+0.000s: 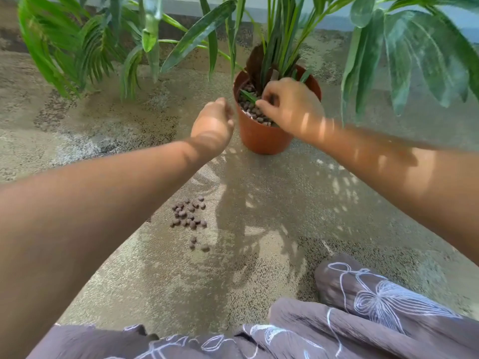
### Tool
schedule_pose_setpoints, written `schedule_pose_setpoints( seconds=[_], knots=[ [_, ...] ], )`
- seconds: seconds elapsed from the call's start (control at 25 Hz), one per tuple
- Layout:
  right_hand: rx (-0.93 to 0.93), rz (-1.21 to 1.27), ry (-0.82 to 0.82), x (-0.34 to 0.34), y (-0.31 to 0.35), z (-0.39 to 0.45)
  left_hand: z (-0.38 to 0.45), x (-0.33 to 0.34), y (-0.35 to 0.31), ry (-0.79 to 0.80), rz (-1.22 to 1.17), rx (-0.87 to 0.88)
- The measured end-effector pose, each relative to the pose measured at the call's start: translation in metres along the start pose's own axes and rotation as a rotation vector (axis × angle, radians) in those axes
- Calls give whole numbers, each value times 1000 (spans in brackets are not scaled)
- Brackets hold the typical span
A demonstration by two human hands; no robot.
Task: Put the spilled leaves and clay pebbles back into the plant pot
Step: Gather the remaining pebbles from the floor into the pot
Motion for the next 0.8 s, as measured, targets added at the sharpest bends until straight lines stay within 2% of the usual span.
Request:
schedule_pose_setpoints(
  seconds=[0.08,0.16,0.24,0.32,0.44,0.52,0.6,0.68,0.8],
  knots=[
    [-214,-16,58,15,24,-9,-10,-5,45,-24,101,-31],
    [-318,-17,240,37,44,-20,-22,-6,91,30,132,-139],
    [-276,-7,511,62,55,-31,-33,-10,130,78,159,-255],
    [-218,-8,722,79,53,-43,-39,-13,153,45,231,-267],
    [-197,29,766,94,49,-51,-51,-15,174,143,332,-190],
    [-286,57,873,137,102,-32,-71,-42,227,117,310,-316],
    [-270,50,900,144,105,-39,-84,-19,230,115,257,-292],
    [-257,23,852,154,103,-43,-99,5,219,55,197,-273],
    [-394,-3,839,166,111,-48,-114,26,207,-6,63,-278]
  ],
)
Point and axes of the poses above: each hand's wrist, its own z-axis towards the middle knuckle, its own x-axis out of the palm, y = z × x, the point moved 1 cm from there along z, towards the middle knuckle, and after that the axes turned 7 degrees about -x, right-handed, at the moved point
